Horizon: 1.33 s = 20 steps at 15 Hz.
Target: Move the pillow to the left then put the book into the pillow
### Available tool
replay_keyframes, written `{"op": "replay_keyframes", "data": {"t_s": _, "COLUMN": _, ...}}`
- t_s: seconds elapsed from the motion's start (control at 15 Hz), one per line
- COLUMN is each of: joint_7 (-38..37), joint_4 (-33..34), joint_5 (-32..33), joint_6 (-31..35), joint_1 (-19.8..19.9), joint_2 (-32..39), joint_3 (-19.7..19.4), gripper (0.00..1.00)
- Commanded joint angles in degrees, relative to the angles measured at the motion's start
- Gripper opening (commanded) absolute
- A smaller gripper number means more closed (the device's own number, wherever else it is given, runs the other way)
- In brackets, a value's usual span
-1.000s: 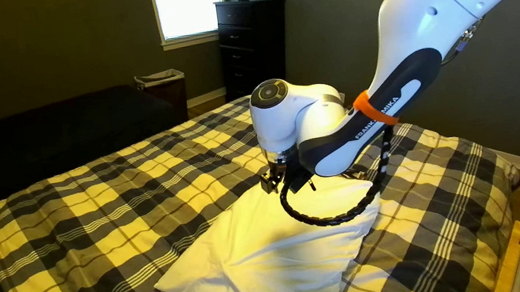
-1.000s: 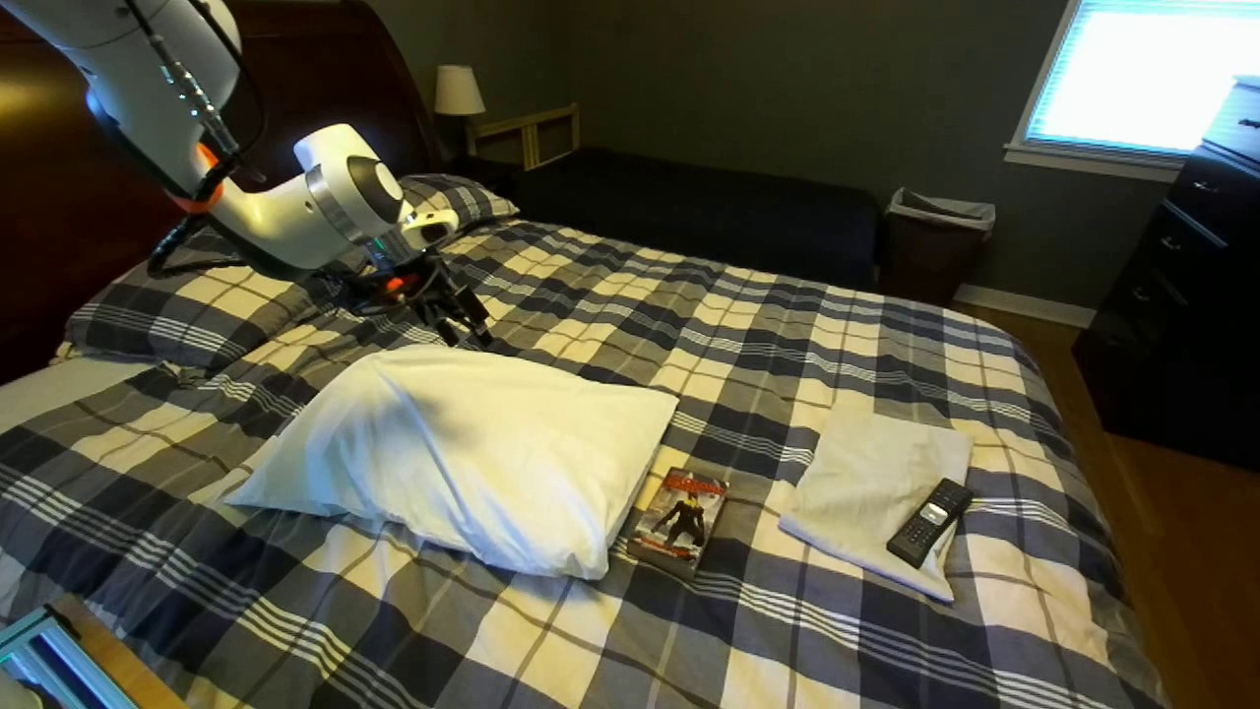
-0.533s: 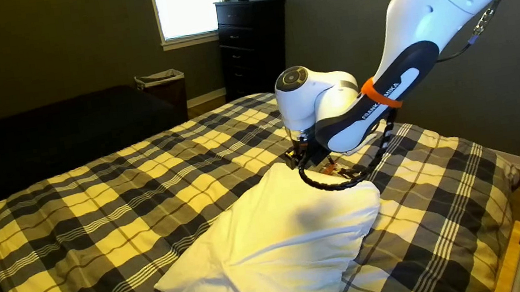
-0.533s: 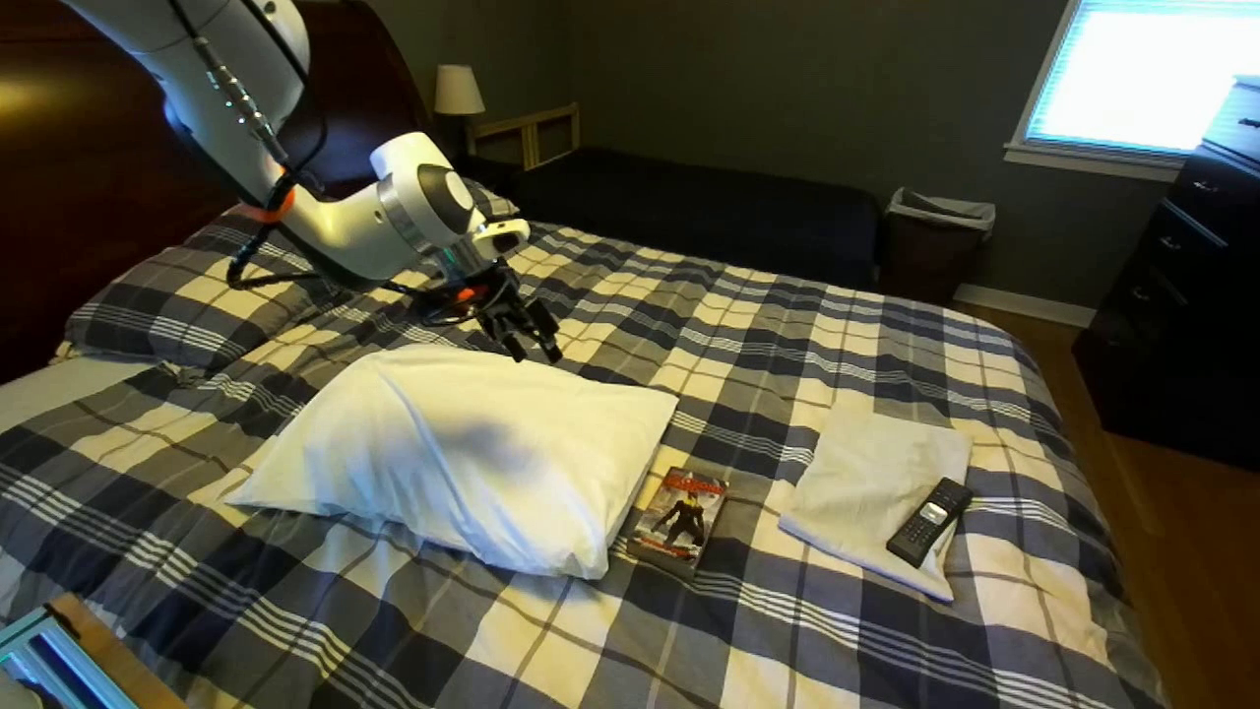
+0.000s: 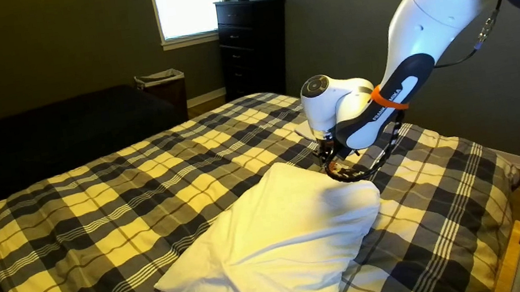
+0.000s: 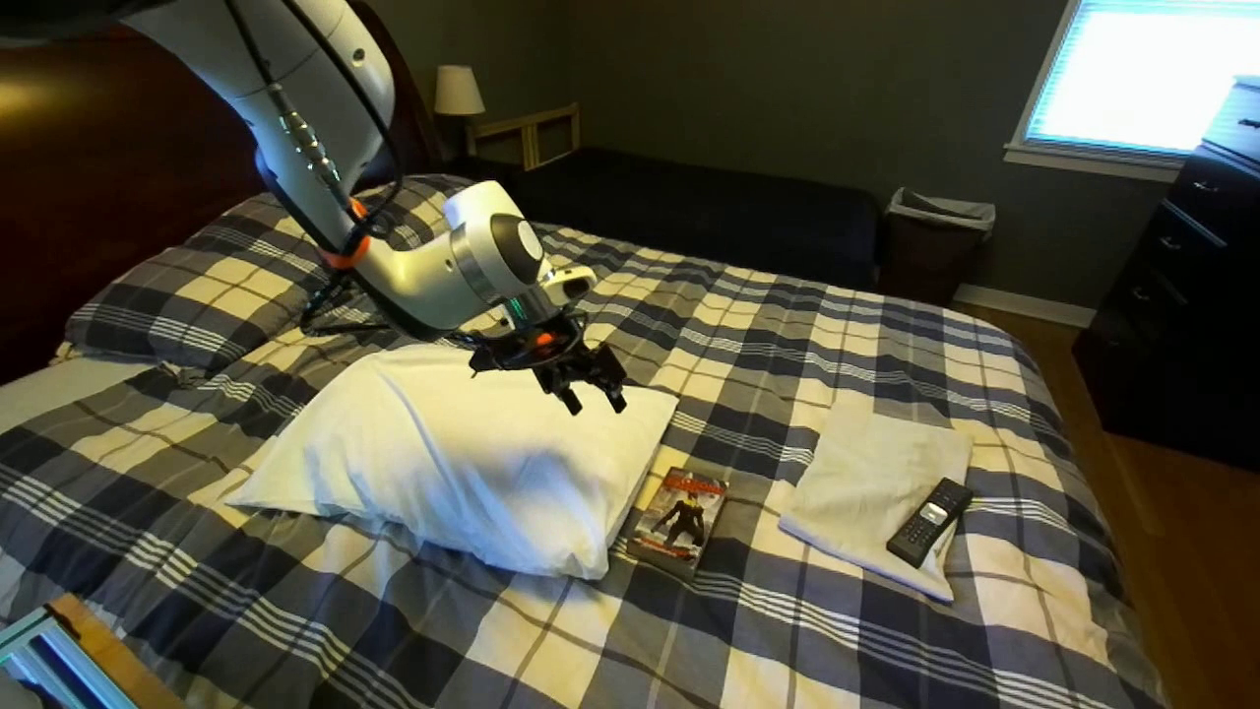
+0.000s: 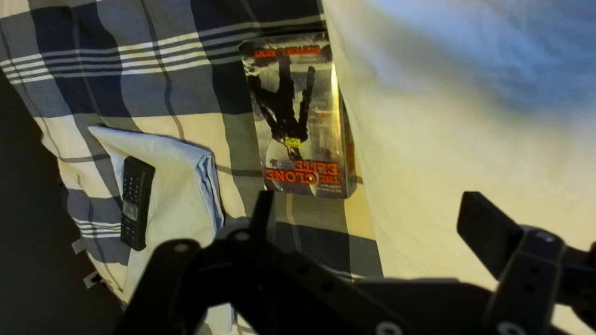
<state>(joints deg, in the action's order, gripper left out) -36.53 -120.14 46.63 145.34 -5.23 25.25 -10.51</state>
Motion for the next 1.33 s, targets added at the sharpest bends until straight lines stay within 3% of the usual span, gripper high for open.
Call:
{"op": "replay_keyframes", "data": {"t_s": 0.0, "joint_7": 3.3, "joint_4": 2.5, "joint_5": 0.2, "joint_6": 3.1, "joint_1": 3.4, "joint_2": 5.3, "joint_3": -1.4, "gripper": 1.00}}
{"op": "replay_keyframes", "data": {"t_s": 0.2, "joint_7": 3.0, "joint_4": 4.7, "joint_5": -0.4, "joint_6": 4.8, "joint_1": 4.6, "joint_2": 8.5, "joint_3": -3.4, "gripper": 1.00}}
{"op": "replay_keyframes", "data": {"t_s": 0.27, "joint_7": 3.0, "joint_4": 2.3, "joint_5": -0.6, "joint_6": 3.4, "joint_1": 3.4, "joint_2": 5.8, "joint_3": -3.2, "gripper": 1.00}}
{"op": "replay_keyframes", "data": {"t_s": 0.6, "joint_7": 3.1, "joint_4": 4.2, "joint_5": -0.8, "joint_6": 4.2, "joint_1": 3.9, "joint_2": 7.8, "joint_3": -4.1, "gripper": 1.00}}
{"op": "replay_keyframes", "data": {"t_s": 0.8, "joint_7": 9.0, "joint_4": 6.6, "joint_5": -5.2, "joint_6": 4.4, "joint_1": 7.6, "joint_2": 10.1, "joint_3": -2.6, "gripper": 1.00}}
{"op": "replay_keyframes", "data": {"t_s": 1.27, "joint_7": 24.9, "joint_4": 10.8, "joint_5": -15.9, "joint_6": 3.6, "joint_1": 11.3, "joint_2": 15.2, "joint_3": -2.4, "gripper": 1.00}}
